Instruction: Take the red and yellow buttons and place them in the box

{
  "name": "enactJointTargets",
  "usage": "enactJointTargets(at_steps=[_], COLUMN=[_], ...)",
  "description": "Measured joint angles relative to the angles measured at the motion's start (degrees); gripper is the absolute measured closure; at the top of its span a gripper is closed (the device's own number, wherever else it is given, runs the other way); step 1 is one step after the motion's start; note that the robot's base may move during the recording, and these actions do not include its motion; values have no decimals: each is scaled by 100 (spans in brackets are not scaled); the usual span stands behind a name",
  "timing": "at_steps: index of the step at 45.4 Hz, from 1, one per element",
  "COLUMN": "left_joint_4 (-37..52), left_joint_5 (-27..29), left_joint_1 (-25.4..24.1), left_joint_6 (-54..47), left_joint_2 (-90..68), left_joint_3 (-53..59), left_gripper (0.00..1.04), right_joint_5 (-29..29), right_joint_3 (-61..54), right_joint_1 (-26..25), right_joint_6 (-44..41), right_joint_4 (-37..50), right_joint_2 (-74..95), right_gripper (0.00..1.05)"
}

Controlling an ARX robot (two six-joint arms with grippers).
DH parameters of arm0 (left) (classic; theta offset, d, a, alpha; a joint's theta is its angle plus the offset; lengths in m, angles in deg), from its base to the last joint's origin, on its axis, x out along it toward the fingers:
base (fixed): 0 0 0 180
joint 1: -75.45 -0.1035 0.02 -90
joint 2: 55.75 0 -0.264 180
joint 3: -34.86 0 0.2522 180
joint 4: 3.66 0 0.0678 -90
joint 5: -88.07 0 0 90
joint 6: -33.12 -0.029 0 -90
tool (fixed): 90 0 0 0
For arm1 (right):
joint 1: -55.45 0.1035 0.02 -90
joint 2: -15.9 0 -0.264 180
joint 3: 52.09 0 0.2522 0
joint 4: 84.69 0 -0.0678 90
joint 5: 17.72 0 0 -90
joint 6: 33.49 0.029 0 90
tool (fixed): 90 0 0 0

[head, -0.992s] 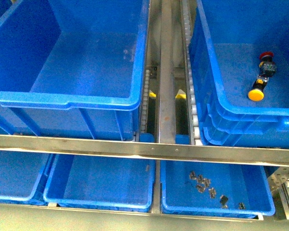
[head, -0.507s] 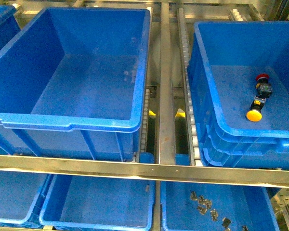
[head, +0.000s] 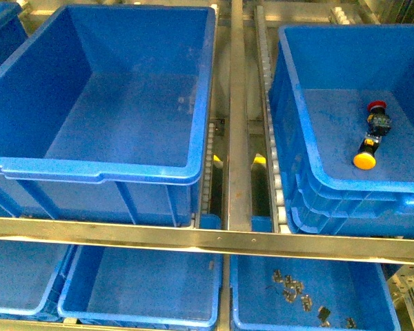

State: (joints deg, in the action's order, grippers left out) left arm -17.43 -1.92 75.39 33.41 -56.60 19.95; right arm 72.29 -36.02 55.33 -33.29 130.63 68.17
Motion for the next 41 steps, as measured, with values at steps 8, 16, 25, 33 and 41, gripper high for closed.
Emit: enactJointTargets(at_steps=[8, 16, 25, 33, 41], left_joint_4=[0, 0, 0, 0, 0], left_joint_5=[2, 0, 0, 0, 0], left_joint_1=[0, 0, 0, 0, 0], left_joint_6=[0, 0, 0, 0, 0], left_joint_2=[0, 0, 0, 0, 0], left_joint_3=[0, 0, 0, 0, 0], left_gripper=[8, 8, 8, 8, 8], right_joint_5=[0, 0, 0, 0, 0], right_joint_3=[-101, -105, -111, -111, -114], right_joint_1=[0, 2, 2, 2, 2], right_joint_6=[0, 0, 0, 0, 0], right_joint_4=[-557, -1115, -1825, -2328, -2756], right_joint_2=[-658, -1311, -2087, -2623, -3075], right_gripper=[102, 102, 102, 102, 102])
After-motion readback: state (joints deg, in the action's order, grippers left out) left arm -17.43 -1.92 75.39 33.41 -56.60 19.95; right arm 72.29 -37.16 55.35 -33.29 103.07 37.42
